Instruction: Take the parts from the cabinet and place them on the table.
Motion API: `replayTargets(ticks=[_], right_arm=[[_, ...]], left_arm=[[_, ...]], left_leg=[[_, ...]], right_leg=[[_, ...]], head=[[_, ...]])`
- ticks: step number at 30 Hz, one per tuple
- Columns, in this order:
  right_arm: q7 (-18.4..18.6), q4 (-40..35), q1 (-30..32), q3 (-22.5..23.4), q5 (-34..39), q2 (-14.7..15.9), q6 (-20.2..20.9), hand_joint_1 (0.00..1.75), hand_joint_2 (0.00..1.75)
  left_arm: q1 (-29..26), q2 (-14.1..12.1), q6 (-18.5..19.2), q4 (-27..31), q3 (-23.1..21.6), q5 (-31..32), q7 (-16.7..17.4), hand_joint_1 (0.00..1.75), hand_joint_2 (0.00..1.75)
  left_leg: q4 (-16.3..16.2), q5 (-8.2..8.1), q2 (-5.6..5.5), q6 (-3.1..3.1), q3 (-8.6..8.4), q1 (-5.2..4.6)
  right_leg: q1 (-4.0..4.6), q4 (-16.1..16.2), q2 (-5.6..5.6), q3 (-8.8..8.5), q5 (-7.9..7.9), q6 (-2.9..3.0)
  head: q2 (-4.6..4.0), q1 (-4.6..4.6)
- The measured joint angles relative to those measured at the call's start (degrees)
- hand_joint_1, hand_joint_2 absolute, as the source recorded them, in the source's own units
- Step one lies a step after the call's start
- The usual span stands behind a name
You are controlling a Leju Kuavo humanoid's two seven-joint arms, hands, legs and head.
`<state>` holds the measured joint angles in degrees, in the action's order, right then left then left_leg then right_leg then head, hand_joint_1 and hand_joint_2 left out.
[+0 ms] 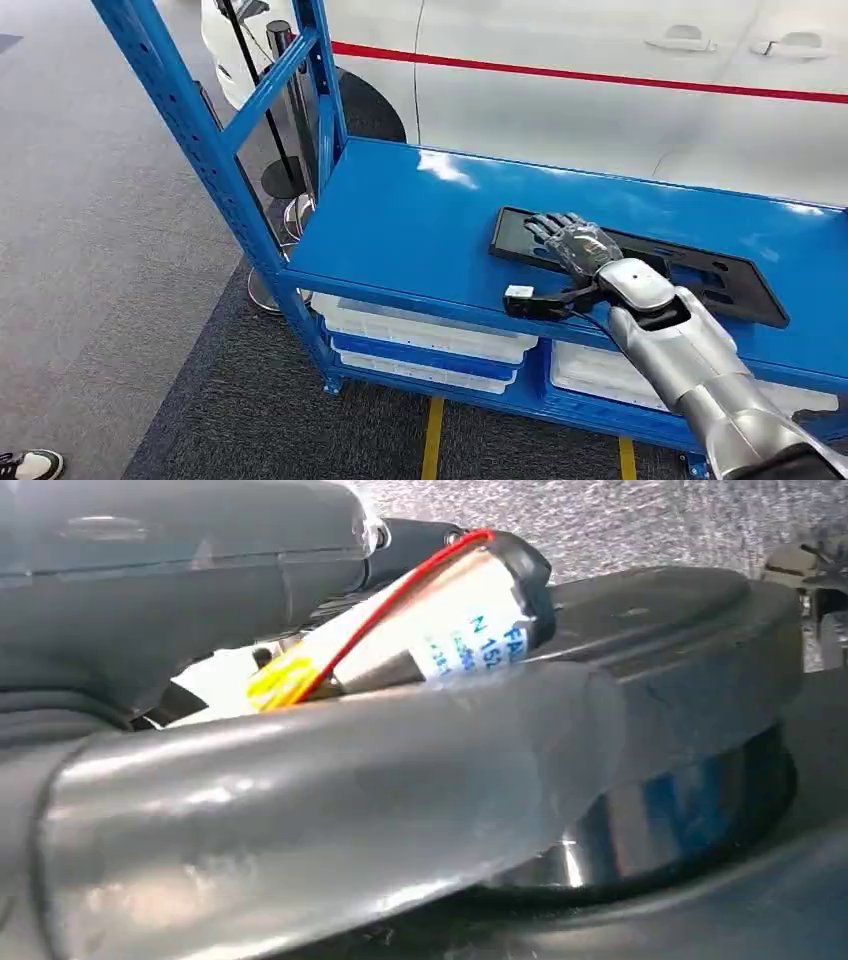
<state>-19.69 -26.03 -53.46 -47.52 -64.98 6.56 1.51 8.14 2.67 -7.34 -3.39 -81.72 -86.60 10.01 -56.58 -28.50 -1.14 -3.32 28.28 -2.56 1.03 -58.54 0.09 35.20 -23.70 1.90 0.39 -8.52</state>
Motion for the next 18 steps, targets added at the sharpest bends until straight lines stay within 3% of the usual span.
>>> replayTargets(ticks=[7, 14, 16, 18], right_arm=[[1.9, 1.0, 2.2, -0.8, 0.3, -0.9, -2.2, 0.00, 1.75], [12.4, 1.1, 4.9, -0.8, -1.3, -4.1, -10.2, 0.00, 1.75], [16.3, 0.9, 5.2, -0.8, -3.3, -5.0, -12.4, 0.00, 1.75], [19.3, -0.7, 5.0, -0.4, -5.7, -5.4, -12.0, 0.00, 1.75]], left_arm=[[0.1, 0.1, -0.2, 0.0, -0.6, -0.2, 0.4, 0.00, 0.00], [0.2, 0.5, -0.5, 0.0, -1.3, -1.0, 0.2, 0.00, 0.00], [-0.2, 0.6, -0.2, 0.0, -1.4, -1.2, -2.0, 0.00, 0.00], [-0.5, 0.7, -0.2, 0.0, -1.7, -1.5, -3.5, 0.00, 0.00]], left_leg=[[0.0, -0.01, 0.02, 0.00, 0.03, 0.00], [0.0, 0.00, 0.05, 0.00, 0.02, 0.00], [0.0, 0.00, 0.06, 0.01, -0.02, -0.01], [0.0, 0.00, 0.07, 0.01, -0.04, -0.02]], right_leg=[[0.00, 0.0, -0.02, 0.00, 0.00, 0.00], [0.00, 0.0, -0.06, 0.00, 0.00, 0.00], [-0.01, 0.0, -0.08, 0.03, 0.00, 0.00], [-0.01, 0.0, -0.11, 0.04, 0.00, 0.00]], head=[[0.00, 0.00], [0.00, 0.00], [-0.02, 0.00], [0.00, 0.00]])
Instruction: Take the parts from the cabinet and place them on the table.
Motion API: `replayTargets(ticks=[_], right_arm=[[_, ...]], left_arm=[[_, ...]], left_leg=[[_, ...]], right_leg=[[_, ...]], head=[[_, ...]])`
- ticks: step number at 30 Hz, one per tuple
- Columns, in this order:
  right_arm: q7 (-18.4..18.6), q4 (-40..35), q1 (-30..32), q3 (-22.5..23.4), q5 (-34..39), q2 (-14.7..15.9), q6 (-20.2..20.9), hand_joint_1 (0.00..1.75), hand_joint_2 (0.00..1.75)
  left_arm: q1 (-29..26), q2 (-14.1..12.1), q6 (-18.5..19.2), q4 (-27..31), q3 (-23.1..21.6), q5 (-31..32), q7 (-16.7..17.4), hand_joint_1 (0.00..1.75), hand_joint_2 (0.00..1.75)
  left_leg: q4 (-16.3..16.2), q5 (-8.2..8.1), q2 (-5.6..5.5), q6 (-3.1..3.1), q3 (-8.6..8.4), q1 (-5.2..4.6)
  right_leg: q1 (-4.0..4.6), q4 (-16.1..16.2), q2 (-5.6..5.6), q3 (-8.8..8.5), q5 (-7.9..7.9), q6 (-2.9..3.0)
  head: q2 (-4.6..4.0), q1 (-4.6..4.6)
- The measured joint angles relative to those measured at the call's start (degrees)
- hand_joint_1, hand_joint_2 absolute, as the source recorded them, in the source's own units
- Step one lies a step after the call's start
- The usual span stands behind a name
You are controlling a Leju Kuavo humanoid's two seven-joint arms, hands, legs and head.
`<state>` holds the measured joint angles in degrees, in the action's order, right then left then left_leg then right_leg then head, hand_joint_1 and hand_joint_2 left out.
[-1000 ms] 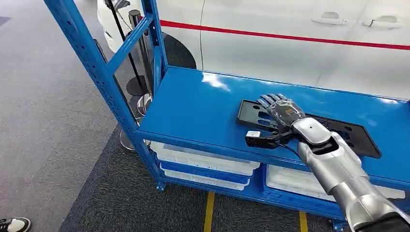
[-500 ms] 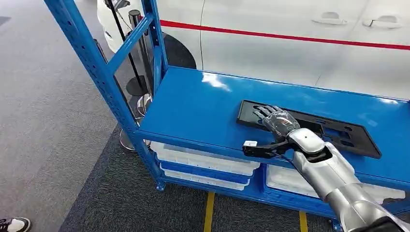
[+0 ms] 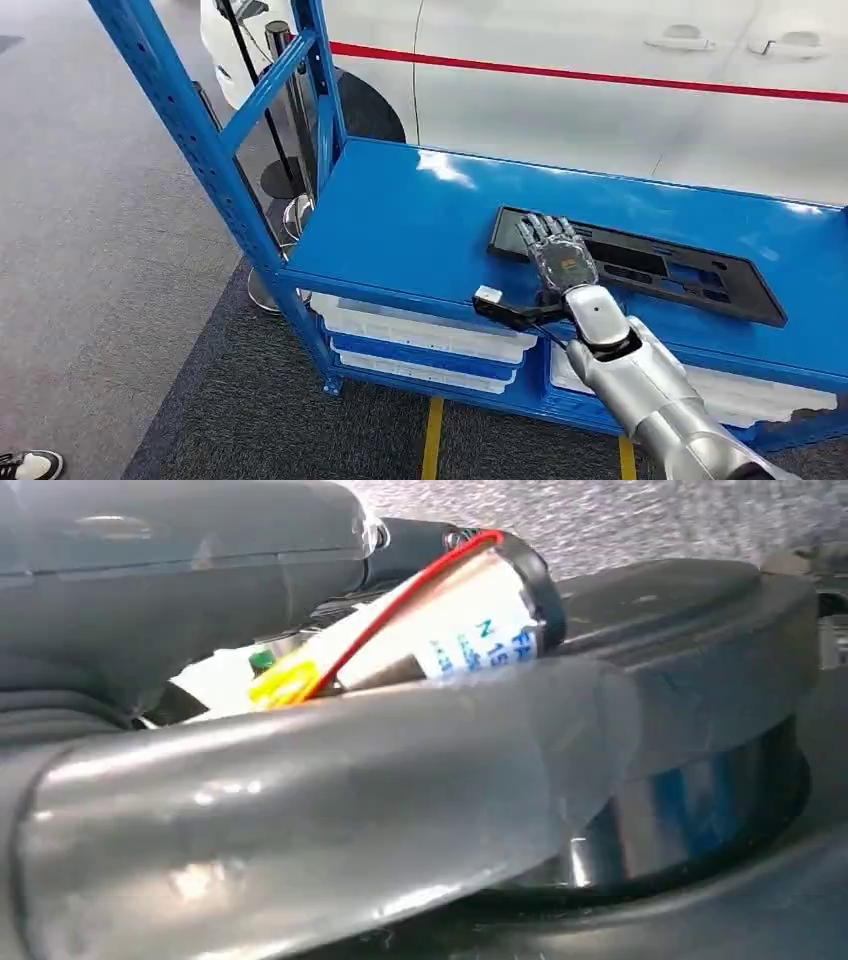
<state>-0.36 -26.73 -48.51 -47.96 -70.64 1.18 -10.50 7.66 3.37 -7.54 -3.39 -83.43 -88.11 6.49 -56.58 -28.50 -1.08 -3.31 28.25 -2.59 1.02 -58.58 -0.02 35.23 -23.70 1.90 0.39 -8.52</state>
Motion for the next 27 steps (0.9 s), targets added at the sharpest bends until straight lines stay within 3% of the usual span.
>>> replayTargets(ticks=[1, 3, 8, 15, 26, 27], right_arm=[[0.8, -0.8, 0.0, 0.6, -0.9, -0.2, 0.5, 1.19, 1.75], [1.9, -2.2, 0.1, 2.4, -3.2, -0.6, 1.4, 1.75, 1.75], [2.3, -3.5, 1.2, 9.1, -7.3, -1.7, 2.1, 1.75, 1.75], [1.2, -3.9, 2.9, 14.4, -9.4, -2.1, 3.1, 1.75, 1.75], [0.2, -4.4, 4.0, 18.2, -11.3, -2.4, 4.1, 1.71, 1.75], [0.2, -4.4, 4.1, 18.3, -11.3, -2.4, 4.1, 0.14, 1.75]], left_arm=[[-0.1, 0.0, 0.0, 0.0, -0.1, -0.3, -0.3, 0.00, 0.00], [-0.1, 0.1, 0.0, 0.0, -0.6, -0.7, -0.6, 0.00, 0.00], [-0.2, 0.1, 0.0, 0.0, -1.0, -1.0, -1.2, 0.00, 0.00], [-0.3, 0.1, 0.0, 0.0, -1.0, -1.4, -1.5, 0.00, 0.00], [-0.4, 0.1, 0.1, 0.0, -1.0, -1.4, -1.9, 0.00, 0.00], [-0.4, 0.1, 0.1, 0.0, -1.0, -1.4, -2.0, 0.00, 0.00]], left_leg=[[0.0, 0.00, -0.02, 0.00, -0.01, 0.00], [0.0, 0.01, -0.03, 0.00, 0.00, -0.01], [0.0, 0.01, -0.03, 0.01, 0.00, -0.04], [0.0, 0.01, -0.03, 0.01, 0.00, -0.07], [0.0, 0.01, -0.03, 0.00, 0.01, -0.12], [0.0, 0.01, -0.03, 0.00, 0.01, -0.12]], right_leg=[[0.00, 0.0, 0.01, 0.00, 0.00, 0.00], [-0.01, 0.0, 0.01, 0.00, 0.00, 0.00], [-0.04, 0.0, 0.02, -0.01, 0.00, 0.00], [-0.07, 0.0, 0.02, 0.00, 0.00, 0.00], [-0.11, 0.0, 0.02, 0.00, 0.00, 0.00], [-0.11, 0.0, 0.02, 0.00, 0.00, 0.00]], head=[[0.00, 0.00], [-0.02, 0.00], [0.00, 0.00], [0.00, 0.00], [0.00, 0.00], [0.00, 0.00]])
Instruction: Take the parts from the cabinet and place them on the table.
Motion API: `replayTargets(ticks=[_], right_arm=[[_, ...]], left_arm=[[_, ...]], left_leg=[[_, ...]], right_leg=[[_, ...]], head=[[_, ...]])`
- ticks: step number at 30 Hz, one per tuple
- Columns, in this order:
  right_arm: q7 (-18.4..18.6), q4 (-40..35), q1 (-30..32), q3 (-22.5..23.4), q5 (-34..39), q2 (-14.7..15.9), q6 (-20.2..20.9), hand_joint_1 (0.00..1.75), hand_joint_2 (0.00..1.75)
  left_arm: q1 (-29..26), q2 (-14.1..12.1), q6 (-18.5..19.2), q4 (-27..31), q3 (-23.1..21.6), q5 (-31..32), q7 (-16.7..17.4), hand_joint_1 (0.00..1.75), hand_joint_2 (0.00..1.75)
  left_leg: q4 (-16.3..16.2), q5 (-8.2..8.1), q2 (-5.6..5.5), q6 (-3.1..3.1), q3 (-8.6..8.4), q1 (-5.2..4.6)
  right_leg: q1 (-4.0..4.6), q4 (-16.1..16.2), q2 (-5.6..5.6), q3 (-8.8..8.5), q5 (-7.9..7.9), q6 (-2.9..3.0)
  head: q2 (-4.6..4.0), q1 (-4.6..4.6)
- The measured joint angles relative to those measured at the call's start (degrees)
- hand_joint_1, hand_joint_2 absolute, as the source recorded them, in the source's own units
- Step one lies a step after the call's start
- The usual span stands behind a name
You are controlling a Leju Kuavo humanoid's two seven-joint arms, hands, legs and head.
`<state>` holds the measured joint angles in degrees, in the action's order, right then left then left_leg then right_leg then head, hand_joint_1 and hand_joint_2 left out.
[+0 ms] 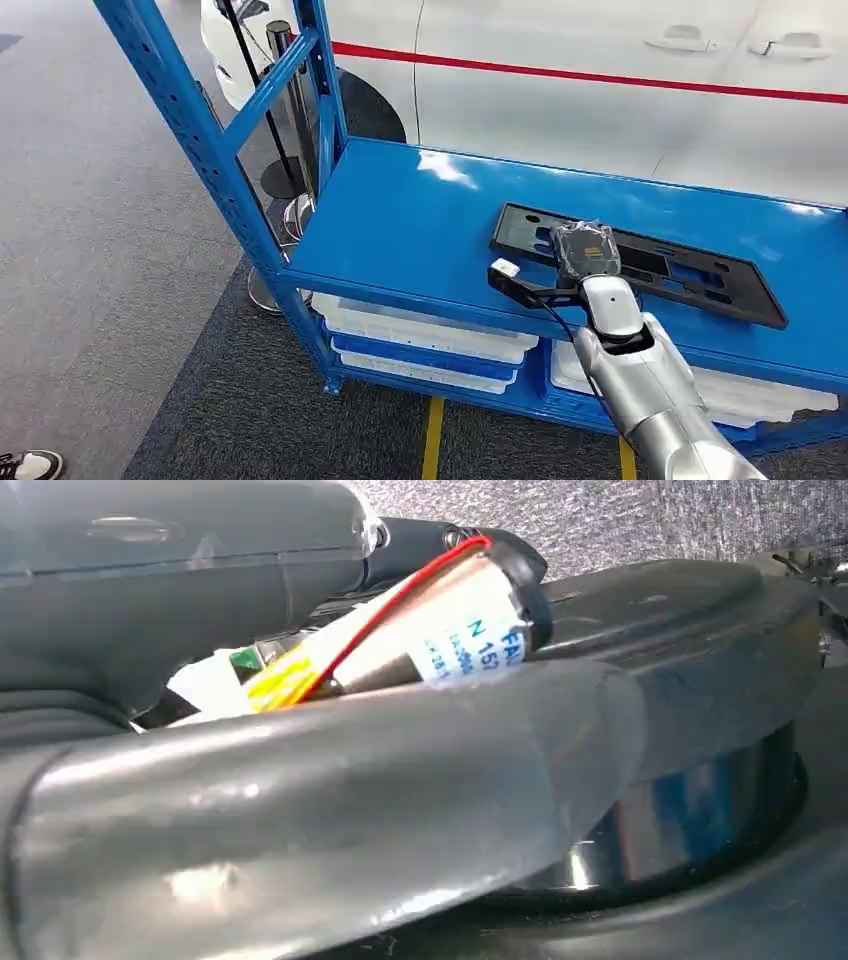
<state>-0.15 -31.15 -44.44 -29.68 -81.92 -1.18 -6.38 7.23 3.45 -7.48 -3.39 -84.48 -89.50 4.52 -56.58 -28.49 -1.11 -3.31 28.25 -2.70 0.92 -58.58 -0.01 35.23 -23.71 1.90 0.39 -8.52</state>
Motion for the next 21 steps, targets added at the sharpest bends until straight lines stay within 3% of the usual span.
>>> replayTargets(ticks=[1, 6, 9, 11, 14, 15, 21], right_arm=[[0.0, 0.0, 0.0, 0.0, 0.0, 0.0, 0.0, 0.00, 1.75], [-3.3, 0.1, 0.6, 0.5, -1.1, 0.0, 2.9, 0.00, 1.75], [-4.5, 0.5, 1.0, 0.5, -1.7, -0.2, 1.9, 0.00, 1.75], [-7.4, 0.7, 1.0, 0.8, -0.4, -0.2, 3.9, 0.00, 1.75], [-10.3, 1.1, 1.9, 0.8, 0.5, -0.3, 3.7, 0.00, 1.75], [-10.9, 1.5, 2.1, 0.8, 0.8, -0.4, 3.4, 0.00, 0.00], [-15.0, 2.9, 1.6, 0.8, 3.1, -0.3, 3.9, 0.00, 0.00]], left_arm=[[0.0, 0.0, 0.0, 0.0, 0.0, 0.0, 0.0, 0.00, 0.00], [0.4, 0.0, -0.3, 0.0, 0.0, 0.0, 2.2, 0.00, 0.00], [0.0, 0.0, 0.0, 0.0, 0.0, 0.0, 0.0, 0.00, 0.00], [0.2, 0.0, -0.2, 0.0, 0.0, 0.0, 1.5, 0.00, 0.00], [0.5, -0.1, -0.3, 0.0, 0.0, 0.0, 3.0, 0.00, 0.00], [0.5, -0.1, -0.3, 0.0, 0.0, 0.0, 3.1, 0.00, 0.00], [0.6, -0.2, -0.3, 0.0, 0.0, 0.0, 3.1, 0.00, 0.00]], left_leg=[[0.0, 0.00, 0.00, 0.00, 0.00, 0.00], [0.0, 0.00, 0.00, 0.00, -0.01, 0.00], [0.0, -0.01, 0.06, 0.00, 0.00, 0.00], [0.0, 0.00, 0.01, 0.00, -0.02, 0.00], [0.0, 0.00, 0.01, 0.00, 0.06, 0.01], [0.0, 0.00, 0.02, 0.00, 0.07, 0.01], [0.0, -0.01, 0.07, 0.00, -0.01, 0.01]], right_leg=[[0.00, 0.0, 0.00, 0.00, 0.00, 0.00], [0.01, 0.0, 0.02, -0.02, 0.00, 0.00], [0.00, 0.0, -0.06, 0.00, 0.00, 0.00], [0.01, 0.0, -0.01, 0.00, -0.01, 0.00], [0.00, 0.0, 0.01, -0.03, 0.00, 0.00], [0.00, 0.0, 0.00, -0.03, 0.00, 0.00], [0.01, 0.0, -0.02, -0.03, 0.00, 0.00]], head=[[0.00, 0.00], [0.00, 0.00], [0.00, 0.00], [-0.02, 0.02], [0.00, 0.00], [0.00, 0.00], [-0.02, 0.00]])
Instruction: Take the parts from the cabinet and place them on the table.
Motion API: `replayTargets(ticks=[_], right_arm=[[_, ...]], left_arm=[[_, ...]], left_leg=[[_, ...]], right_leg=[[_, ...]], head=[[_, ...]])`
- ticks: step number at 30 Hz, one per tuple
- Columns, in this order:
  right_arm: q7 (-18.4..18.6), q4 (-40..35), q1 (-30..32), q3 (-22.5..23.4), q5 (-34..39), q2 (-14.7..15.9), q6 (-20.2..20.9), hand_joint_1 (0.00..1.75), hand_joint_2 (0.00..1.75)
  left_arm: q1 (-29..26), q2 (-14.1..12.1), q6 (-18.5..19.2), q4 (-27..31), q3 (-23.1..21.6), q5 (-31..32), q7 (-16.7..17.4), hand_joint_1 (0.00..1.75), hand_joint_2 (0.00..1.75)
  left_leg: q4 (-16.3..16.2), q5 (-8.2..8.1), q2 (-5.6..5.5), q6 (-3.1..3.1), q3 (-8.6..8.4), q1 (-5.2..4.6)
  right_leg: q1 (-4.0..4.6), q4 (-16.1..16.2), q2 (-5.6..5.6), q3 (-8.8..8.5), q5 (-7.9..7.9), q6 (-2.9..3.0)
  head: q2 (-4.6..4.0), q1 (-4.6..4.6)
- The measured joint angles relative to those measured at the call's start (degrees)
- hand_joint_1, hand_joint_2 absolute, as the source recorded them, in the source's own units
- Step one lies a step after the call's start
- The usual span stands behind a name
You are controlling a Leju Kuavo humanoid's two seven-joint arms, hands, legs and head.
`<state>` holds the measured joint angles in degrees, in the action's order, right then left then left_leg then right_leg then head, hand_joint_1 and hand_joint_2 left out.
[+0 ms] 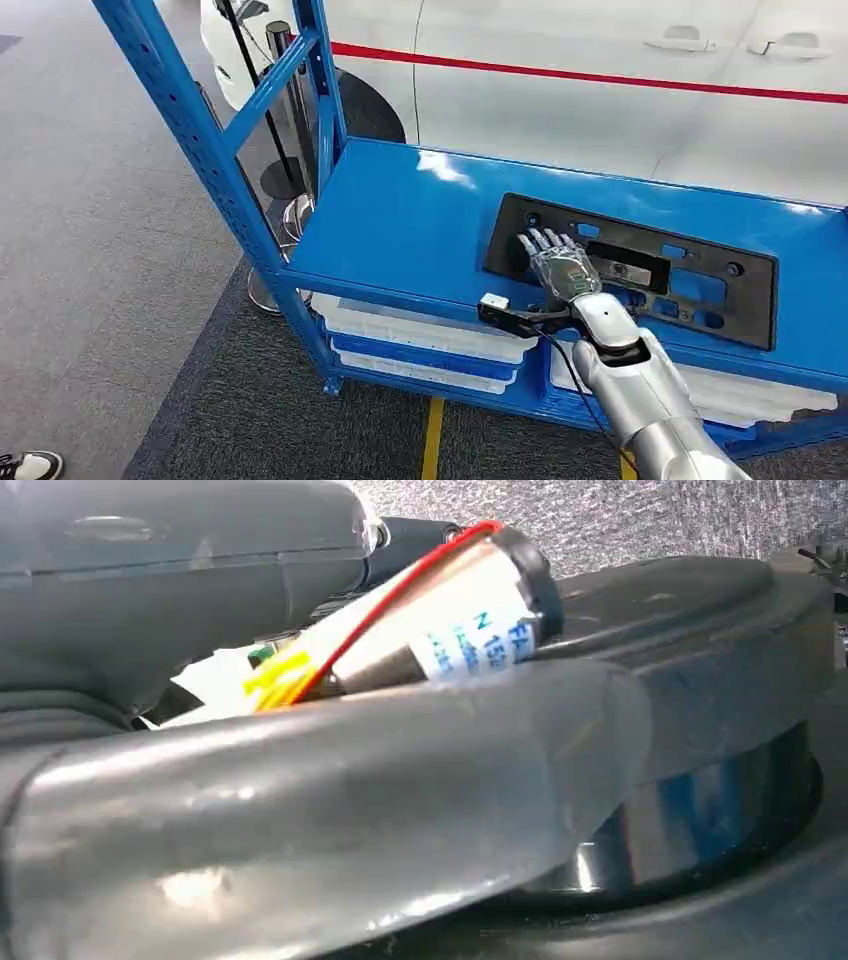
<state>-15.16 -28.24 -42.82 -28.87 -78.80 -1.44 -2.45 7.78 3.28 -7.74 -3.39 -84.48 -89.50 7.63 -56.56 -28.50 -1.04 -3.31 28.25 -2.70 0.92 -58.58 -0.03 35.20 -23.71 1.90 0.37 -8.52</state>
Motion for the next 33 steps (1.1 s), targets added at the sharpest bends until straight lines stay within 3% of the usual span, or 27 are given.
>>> replayTargets(ticks=[3, 13, 14, 19, 25, 30, 33], right_arm=[[-1.6, 0.7, -0.2, 0.0, 1.2, 0.2, 0.3, 0.00, 0.00], [-1.9, 1.9, -0.8, 0.0, 1.8, 0.4, 0.5, 0.00, 0.00], [-1.8, 2.0, -0.9, 0.0, 1.9, 0.4, 0.6, 0.00, 1.75], [-0.4, 2.1, -1.1, -0.1, 2.4, 0.3, -0.1, 0.00, 1.75], [6.0, 0.9, -0.7, -0.1, 2.2, -0.7, -6.6, 0.00, 1.75], [8.3, -0.4, -0.5, -0.1, 0.6, -1.0, -8.7, 0.00, 1.75], [12.0, -0.5, -0.5, -0.1, -3.3, -1.0, -10.8, 0.00, 1.75]], left_arm=[[0.0, 0.0, 0.0, 0.0, 0.0, 0.0, 0.0, 0.00, 0.00], [0.0, 0.0, 0.0, 0.0, 0.0, 0.0, 0.1, 0.00, 0.00], [0.0, 0.0, 0.0, 0.0, 0.0, 0.0, 0.1, 0.00, 0.00], [0.0, 0.0, 0.0, 0.0, 0.0, 0.0, 0.0, 0.00, 0.00], [0.1, 0.0, 0.0, 0.0, 0.0, 0.0, 0.0, 0.00, 0.00], [0.0, 0.1, 0.0, 0.0, 0.0, 0.0, -0.1, 0.00, 0.00], [-0.1, 0.1, 0.0, 0.0, 0.0, 0.0, -0.5, 0.00, 0.00]], left_leg=[[0.0, 0.00, -0.02, 0.00, 0.01, 0.00], [0.0, 0.00, -0.01, 0.00, 0.03, 0.00], [0.0, 0.00, -0.01, 0.00, 0.03, 0.00], [0.0, 0.00, -0.01, 0.00, 0.06, 0.00], [0.0, 0.00, -0.01, 0.00, -0.02, 0.00], [0.0, 0.00, -0.02, 0.00, -0.01, 0.00], [0.0, 0.01, -0.02, 0.00, -0.03, 0.00]], right_leg=[[0.00, 0.0, 0.02, 0.00, 0.00, 0.00], [0.00, 0.0, 0.01, 0.00, 0.00, 0.00], [0.00, 0.0, 0.01, 0.00, 0.00, 0.00], [-0.01, 0.0, 0.01, -0.01, 0.00, 0.00], [0.00, 0.0, 0.00, 0.00, 0.00, 0.00], [0.00, 0.0, 0.01, 0.01, 0.00, 0.00], [0.00, 0.0, 0.00, 0.01, 0.00, 0.00]], head=[[0.02, 0.00], [0.02, 0.00], [0.02, 0.00], [0.02, 0.00], [0.02, 0.00], [0.02, 0.00], [0.00, 0.00]])
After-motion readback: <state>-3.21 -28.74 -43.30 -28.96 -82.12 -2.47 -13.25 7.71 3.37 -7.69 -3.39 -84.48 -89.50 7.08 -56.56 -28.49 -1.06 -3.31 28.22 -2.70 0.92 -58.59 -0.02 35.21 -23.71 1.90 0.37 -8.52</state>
